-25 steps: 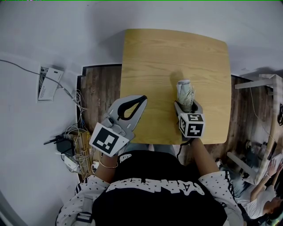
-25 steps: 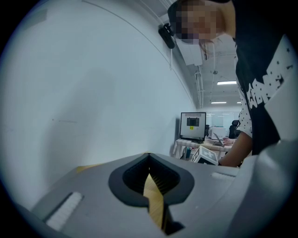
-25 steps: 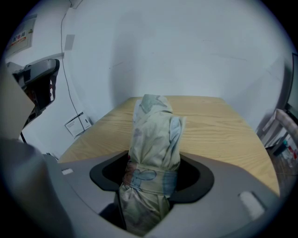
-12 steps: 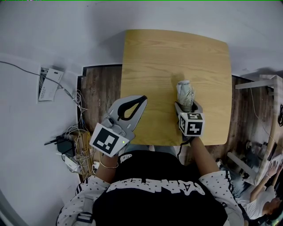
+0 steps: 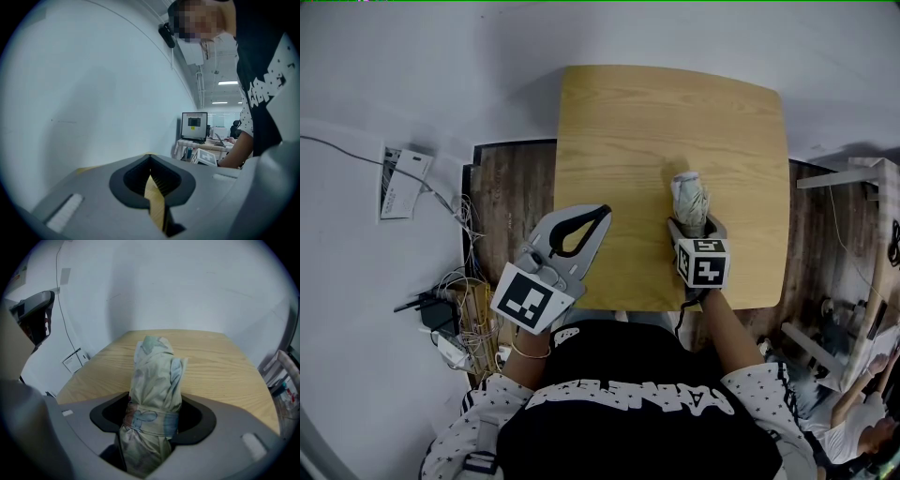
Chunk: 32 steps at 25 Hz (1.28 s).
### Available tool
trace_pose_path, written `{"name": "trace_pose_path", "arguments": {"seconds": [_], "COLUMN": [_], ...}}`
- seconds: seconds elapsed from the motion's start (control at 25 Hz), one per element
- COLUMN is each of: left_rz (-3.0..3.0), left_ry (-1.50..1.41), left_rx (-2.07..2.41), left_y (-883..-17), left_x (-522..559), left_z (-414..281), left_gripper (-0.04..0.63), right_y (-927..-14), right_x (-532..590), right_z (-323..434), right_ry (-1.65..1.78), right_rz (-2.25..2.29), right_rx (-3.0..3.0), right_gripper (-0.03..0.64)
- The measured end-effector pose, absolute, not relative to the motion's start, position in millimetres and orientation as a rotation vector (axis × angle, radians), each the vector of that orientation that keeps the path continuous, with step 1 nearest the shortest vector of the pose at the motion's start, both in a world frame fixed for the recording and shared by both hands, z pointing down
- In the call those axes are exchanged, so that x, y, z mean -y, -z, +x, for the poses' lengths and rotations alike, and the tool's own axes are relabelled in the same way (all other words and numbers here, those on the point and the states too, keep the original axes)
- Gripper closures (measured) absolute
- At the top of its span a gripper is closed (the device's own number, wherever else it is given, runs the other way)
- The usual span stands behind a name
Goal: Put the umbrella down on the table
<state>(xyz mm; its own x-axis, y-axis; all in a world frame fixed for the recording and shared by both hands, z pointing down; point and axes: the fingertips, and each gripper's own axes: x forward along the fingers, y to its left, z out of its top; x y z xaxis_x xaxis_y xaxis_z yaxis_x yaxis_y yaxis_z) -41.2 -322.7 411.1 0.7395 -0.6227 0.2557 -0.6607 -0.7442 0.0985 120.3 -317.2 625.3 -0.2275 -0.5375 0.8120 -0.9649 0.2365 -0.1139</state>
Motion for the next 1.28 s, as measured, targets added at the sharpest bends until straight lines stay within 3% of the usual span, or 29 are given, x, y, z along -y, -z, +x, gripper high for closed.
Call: {"name": "trace_pose_path", "arguments": {"seconds": [1.28], "left_rz": [2.800], "left_ry": [-0.273], "left_rx": [1.045], "left_y": [-394], "left_x": [316], "left_z": [-37], "left_gripper": [0.604], "right_y": [-604], "right_x": [319], "right_z": [120], "right_ry": [-0.788], "right_rz": [1.395], "right_rx": [1.917], "right_gripper": [0.273]}}
